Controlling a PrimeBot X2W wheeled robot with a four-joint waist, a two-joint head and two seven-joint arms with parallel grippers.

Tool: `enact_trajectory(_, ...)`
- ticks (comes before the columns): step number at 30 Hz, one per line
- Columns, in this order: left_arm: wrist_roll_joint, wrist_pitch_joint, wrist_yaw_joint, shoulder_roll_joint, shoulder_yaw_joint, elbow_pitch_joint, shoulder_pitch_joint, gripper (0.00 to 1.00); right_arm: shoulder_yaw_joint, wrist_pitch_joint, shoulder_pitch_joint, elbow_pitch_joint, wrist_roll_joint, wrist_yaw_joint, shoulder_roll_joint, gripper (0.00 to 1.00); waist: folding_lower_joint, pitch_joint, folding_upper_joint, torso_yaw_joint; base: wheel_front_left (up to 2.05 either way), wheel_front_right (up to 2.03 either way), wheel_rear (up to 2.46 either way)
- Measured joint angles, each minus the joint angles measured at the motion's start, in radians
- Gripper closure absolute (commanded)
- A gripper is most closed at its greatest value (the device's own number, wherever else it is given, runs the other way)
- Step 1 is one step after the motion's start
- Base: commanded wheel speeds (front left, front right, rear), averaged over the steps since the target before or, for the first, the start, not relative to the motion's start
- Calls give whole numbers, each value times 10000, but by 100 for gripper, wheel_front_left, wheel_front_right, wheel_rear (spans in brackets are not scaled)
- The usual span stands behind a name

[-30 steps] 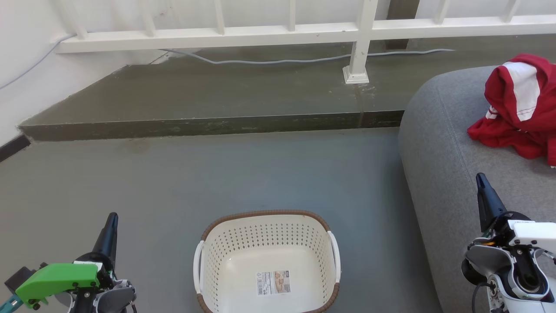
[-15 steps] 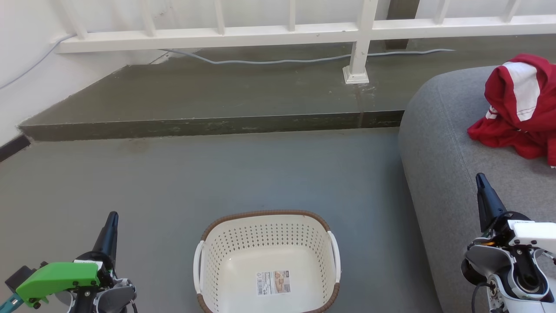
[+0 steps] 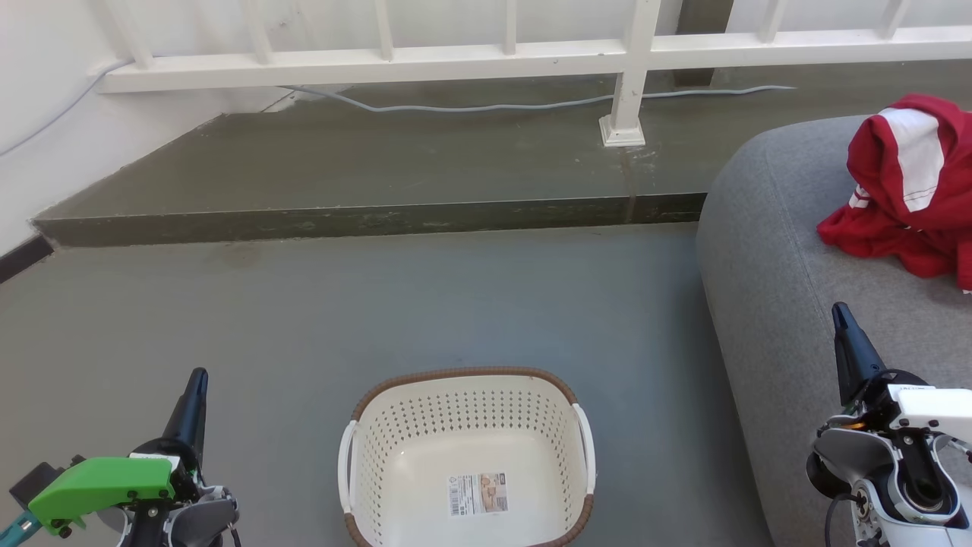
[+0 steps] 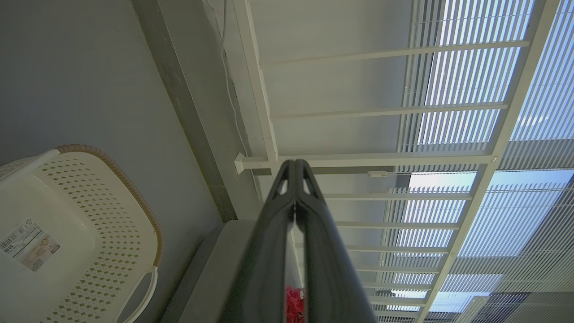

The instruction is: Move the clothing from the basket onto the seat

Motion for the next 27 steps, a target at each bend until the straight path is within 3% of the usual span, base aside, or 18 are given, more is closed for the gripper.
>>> enact_trajectory(27, 0, 0, -6, -6, 12, 19, -3, 100, -8, 27, 0, 0, 0, 0, 4, 100, 0, -1, 0, 0, 0, 0, 0)
